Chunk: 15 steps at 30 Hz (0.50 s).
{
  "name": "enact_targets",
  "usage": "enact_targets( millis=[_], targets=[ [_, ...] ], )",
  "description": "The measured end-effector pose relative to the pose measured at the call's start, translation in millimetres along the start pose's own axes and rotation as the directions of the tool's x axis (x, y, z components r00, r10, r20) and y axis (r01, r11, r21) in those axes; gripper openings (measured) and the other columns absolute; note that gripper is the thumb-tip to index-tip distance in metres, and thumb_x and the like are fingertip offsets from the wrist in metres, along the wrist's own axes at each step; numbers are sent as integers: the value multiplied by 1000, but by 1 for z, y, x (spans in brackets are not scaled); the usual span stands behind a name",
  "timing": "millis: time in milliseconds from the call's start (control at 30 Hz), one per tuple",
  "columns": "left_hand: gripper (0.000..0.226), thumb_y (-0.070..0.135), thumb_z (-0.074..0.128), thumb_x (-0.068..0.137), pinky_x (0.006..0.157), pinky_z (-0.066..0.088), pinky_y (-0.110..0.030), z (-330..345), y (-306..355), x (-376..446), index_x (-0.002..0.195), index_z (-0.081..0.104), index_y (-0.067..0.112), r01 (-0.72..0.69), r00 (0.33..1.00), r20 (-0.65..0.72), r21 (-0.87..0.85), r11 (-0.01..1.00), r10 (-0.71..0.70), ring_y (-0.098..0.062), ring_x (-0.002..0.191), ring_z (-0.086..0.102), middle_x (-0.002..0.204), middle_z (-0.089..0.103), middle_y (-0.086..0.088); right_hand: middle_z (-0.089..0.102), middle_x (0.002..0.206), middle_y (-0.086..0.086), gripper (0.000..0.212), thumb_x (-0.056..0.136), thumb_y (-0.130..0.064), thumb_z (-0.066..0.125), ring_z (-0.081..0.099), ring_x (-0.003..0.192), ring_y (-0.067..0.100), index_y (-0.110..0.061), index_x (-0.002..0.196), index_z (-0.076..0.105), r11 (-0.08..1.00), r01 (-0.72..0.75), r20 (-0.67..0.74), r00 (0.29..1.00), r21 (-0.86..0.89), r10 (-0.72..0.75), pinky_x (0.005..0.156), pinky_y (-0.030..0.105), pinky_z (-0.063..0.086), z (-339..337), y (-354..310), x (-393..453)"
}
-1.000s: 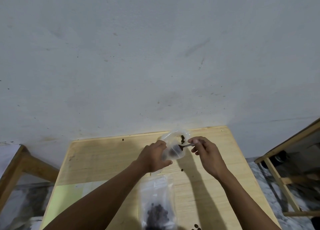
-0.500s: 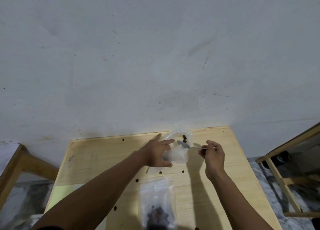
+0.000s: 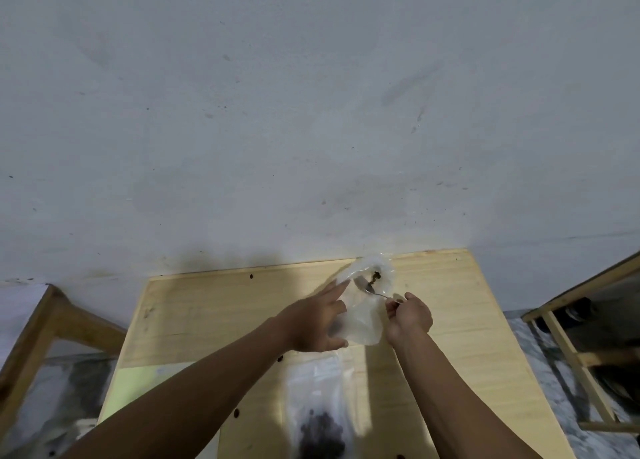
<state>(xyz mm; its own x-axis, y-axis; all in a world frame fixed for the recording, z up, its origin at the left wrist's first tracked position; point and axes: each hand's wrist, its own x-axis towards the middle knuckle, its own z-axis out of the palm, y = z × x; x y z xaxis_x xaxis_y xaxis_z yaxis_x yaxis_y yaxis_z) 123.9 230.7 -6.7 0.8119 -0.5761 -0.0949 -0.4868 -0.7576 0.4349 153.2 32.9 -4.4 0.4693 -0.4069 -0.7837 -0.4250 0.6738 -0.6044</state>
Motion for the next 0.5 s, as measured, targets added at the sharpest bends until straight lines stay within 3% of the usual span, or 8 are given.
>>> enact_targets(
  millis=[133,267,400,500],
  targets=[
    [58,56,60,83,110,41,-40,4,-1,-13,115,59,8,16,998,-55,8,1000,-16,-18,152,-4,165,5,-5,58,106,18,26,97,1,33,49,57,19,-8,109,55,992,58,18,998,114,-61,57,29,49,0,8,1],
    [52,54,64,84,111,39,-38,0,1,-19,112,57,10,64,997,-49,-21,998,-65,-15,152,1,165,7,-6,58,100,19,26,98,2,37,52,61,19,-12,100,58,980,137,88,985,143,-150,66,27,51,0,12,-2],
    [58,53,67,83,99,38,-24,-9,7,-17,120,56,9,125,990,-52,-68,990,-128,-14,146,26,164,13,-6,56,82,12,25,101,-1,37,54,63,18,-11,104,59,971,214,140,964,110,-228,70,25,53,0,13,-5],
    [57,49,70,83,87,37,-21,-16,13,-13,120,56,9,159,984,-61,-117,980,-167,-19,133,46,163,17,-4,56,78,9,24,101,-2,38,55,65,18,-11,104,60,963,246,163,951,107,-261,74,26,54,2,11,-4]
  ],
)
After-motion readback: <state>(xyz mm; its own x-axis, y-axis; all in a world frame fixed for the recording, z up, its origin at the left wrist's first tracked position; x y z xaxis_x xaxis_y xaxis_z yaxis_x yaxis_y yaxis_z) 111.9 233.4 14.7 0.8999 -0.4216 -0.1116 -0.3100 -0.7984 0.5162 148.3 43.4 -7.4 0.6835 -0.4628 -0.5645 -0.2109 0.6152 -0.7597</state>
